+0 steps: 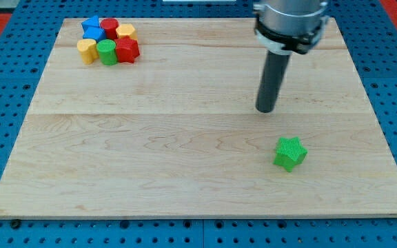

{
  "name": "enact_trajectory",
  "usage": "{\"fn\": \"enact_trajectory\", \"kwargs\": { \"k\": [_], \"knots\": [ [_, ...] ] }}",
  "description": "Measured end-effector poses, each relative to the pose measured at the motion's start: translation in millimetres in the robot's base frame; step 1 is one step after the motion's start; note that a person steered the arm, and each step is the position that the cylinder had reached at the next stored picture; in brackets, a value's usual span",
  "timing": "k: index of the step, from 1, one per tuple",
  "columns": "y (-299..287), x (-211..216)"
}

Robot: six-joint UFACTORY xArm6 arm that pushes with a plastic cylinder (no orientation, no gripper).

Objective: Point your arm at red circle

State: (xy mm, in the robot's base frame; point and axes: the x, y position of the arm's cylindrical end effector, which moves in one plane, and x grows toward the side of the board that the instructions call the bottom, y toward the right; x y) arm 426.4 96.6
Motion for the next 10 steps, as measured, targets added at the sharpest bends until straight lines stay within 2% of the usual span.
{"fn": "enact_trajectory", "kwargs": {
  "k": [2, 3, 5, 6, 10],
  "knots": [
    [-15, -34],
    [-18, -37],
    [-82, -113],
    [-133, -131],
    [-141, -156]
  ]
}}
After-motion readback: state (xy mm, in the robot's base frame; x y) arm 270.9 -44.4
